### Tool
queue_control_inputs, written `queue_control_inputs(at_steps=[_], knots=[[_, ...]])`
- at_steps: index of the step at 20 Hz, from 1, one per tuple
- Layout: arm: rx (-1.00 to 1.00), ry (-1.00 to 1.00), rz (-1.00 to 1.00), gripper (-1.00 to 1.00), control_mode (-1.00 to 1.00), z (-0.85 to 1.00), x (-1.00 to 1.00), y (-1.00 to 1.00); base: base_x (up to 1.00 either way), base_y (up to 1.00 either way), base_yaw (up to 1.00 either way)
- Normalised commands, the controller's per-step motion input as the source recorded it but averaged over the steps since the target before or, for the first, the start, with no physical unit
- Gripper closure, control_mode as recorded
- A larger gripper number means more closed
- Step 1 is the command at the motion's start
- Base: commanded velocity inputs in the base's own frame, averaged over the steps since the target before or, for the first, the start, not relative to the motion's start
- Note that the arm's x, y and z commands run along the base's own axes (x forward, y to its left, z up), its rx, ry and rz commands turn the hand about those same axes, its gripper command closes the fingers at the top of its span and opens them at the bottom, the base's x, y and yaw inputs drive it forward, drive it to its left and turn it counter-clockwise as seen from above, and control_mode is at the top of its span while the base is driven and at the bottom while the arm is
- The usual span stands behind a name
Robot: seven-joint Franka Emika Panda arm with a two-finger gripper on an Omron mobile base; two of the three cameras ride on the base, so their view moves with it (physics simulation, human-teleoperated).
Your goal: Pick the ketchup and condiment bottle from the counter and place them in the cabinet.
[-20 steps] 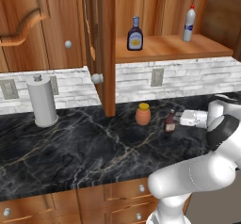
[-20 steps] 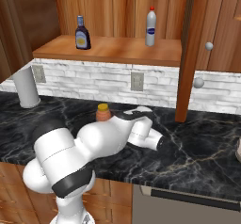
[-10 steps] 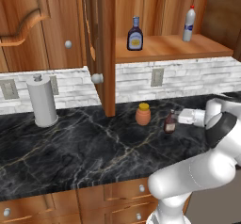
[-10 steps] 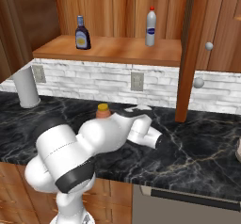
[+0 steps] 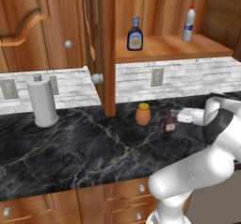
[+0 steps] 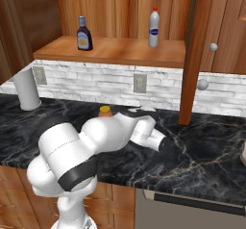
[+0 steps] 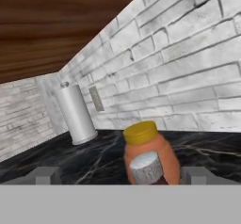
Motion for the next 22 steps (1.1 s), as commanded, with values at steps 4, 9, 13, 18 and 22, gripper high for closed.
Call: queue_control_inputs(at_steps=[4,9,13,18,22], knots=[[0.0,0.0,-0.01,-1.0,-1.0,-0.02,0.11,0.0,0.0,0.0,0.0],[0.0,0.0,0.0,-1.0,-1.0,-0.04,0.12,0.0,0.0,0.0,0.0],[-0.01,0.0,0.0,-1.0,-1.0,-0.06,0.12,0.0,0.0,0.0,0.0],[-0.01,0.0,0.0,-1.0,-1.0,-0.07,0.12,0.0,0.0,0.0,0.0],[0.0,0.0,-0.02,-1.0,-1.0,-0.07,0.09,-0.01,0.0,0.0,0.0]])
